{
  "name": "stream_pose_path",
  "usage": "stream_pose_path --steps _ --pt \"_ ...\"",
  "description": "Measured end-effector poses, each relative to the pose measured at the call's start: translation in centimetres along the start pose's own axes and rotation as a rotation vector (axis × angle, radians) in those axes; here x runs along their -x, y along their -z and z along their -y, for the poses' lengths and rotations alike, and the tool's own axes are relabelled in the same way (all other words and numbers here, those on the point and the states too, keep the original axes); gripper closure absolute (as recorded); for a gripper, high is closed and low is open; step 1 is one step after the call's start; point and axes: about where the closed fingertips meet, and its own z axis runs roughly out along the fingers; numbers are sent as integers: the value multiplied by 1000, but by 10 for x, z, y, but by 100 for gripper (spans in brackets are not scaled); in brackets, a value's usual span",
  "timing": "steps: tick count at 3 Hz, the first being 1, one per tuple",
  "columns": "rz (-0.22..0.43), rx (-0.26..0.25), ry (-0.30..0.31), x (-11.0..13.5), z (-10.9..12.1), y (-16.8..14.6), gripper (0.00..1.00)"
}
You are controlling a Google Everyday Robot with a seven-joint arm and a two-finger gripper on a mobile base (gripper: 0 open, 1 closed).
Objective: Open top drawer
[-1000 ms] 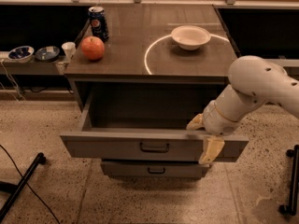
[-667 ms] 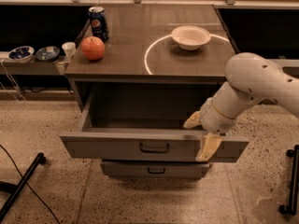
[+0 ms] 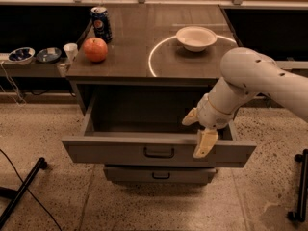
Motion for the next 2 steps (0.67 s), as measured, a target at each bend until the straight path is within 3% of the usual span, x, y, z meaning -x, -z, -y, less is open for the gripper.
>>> stream_pose_path --steps 1,2 --pt "15 -40 -19 -6 10 13 22" --pt "34 -96 -47 -18 17 33 5"
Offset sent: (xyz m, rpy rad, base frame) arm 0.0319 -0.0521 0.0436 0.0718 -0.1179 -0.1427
